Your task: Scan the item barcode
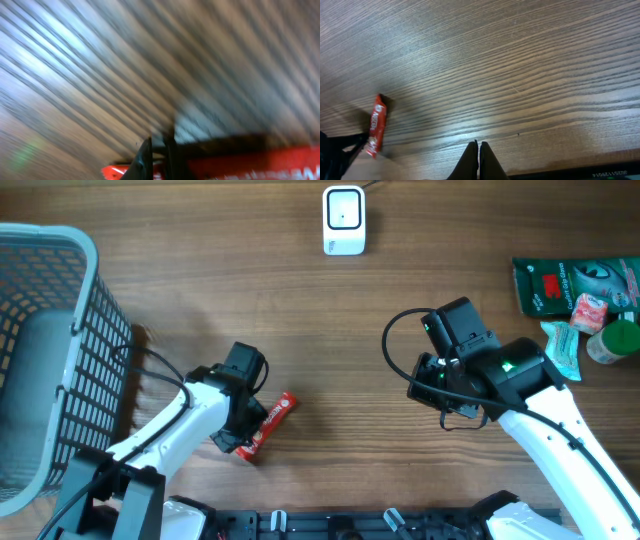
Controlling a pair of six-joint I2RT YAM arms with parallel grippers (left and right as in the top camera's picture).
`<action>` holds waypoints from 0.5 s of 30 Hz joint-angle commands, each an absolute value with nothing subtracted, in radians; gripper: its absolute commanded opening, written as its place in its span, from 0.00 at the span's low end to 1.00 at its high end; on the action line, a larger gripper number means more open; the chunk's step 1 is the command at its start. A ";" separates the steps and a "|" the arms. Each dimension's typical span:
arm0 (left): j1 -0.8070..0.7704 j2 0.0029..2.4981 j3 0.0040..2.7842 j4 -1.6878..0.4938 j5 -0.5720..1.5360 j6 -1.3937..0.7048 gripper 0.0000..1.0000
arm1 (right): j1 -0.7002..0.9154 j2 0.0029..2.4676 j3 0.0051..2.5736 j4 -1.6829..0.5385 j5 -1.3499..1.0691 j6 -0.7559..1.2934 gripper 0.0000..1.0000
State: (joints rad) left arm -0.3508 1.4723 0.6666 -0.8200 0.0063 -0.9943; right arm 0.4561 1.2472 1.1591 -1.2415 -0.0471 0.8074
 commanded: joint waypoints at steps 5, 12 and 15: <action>-0.480 1.481 0.668 -0.617 0.430 -1.116 0.04 | 0.457 1.245 1.155 -1.243 -0.022 0.812 0.04; -0.620 1.479 0.669 -0.022 0.471 -1.137 0.04 | 0.457 1.244 1.155 -1.285 -0.025 0.812 0.04; -0.622 1.420 0.794 -0.131 0.316 -0.929 0.04 | 0.457 1.206 1.155 -1.299 0.009 0.812 0.04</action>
State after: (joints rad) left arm -0.6205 1.4780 0.6827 -0.0204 0.4385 -1.1046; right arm 0.4561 1.2453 1.1580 -1.2877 -0.0410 0.8074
